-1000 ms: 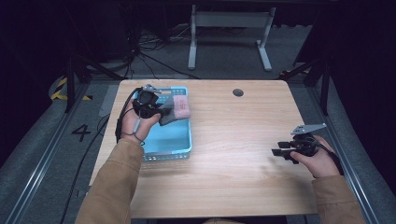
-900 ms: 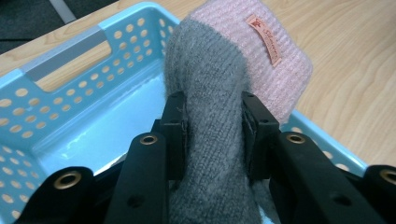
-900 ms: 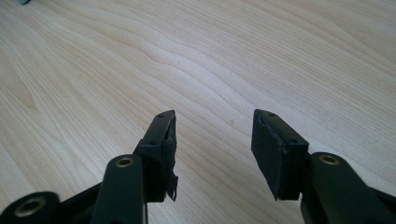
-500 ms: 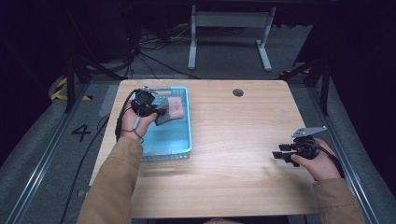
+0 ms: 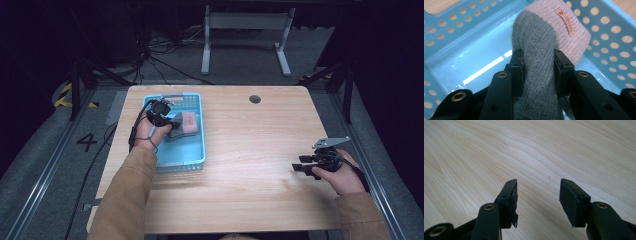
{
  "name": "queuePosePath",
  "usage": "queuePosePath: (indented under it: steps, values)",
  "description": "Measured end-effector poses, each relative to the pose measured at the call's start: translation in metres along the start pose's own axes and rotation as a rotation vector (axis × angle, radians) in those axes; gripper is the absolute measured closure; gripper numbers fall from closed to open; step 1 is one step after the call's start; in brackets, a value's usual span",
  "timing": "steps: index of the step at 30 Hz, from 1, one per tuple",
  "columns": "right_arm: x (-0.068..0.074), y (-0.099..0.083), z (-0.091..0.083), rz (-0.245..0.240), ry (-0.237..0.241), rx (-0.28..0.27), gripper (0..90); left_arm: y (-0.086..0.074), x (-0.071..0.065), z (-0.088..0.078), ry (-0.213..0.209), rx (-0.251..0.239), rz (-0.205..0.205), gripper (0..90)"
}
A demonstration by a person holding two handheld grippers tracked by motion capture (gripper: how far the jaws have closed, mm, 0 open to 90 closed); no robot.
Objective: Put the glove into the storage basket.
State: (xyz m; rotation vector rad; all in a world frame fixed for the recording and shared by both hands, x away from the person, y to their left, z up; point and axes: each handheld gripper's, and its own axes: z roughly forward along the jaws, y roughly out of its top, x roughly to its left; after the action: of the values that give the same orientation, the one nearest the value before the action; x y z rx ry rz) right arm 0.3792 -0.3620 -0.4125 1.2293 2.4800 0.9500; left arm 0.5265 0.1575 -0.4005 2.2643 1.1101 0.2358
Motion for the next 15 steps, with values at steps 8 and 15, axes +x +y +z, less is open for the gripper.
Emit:
queuePosePath:
  steps: [8,15]
  values:
    - [0.0,0.001,0.001,-0.007,0.004,-0.005,48.7,-0.001,0.004,0.012,0.01,0.025,0.002,65.2]
    - [0.002,0.001,0.001,-0.015,0.006,-0.005,48.3,-0.001,0.005,0.02,0.035,0.031,0.027,64.1]
